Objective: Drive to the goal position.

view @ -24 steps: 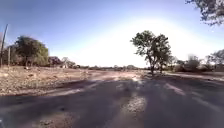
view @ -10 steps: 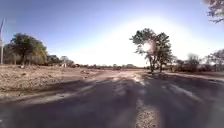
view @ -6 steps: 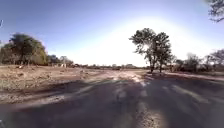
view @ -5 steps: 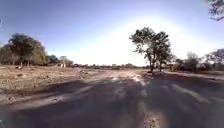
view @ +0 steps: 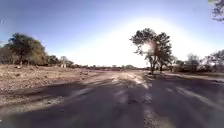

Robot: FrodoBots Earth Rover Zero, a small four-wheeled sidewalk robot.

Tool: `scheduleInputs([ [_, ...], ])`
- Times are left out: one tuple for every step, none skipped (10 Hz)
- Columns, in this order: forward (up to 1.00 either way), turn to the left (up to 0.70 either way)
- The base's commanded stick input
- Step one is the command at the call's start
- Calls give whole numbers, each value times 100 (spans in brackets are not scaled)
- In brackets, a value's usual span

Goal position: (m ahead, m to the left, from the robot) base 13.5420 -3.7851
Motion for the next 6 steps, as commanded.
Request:
scheduleInputs([
  [50,0],
  [50,0],
  [50,0],
  [50,0],
  [50,0],
  [50,0],
])
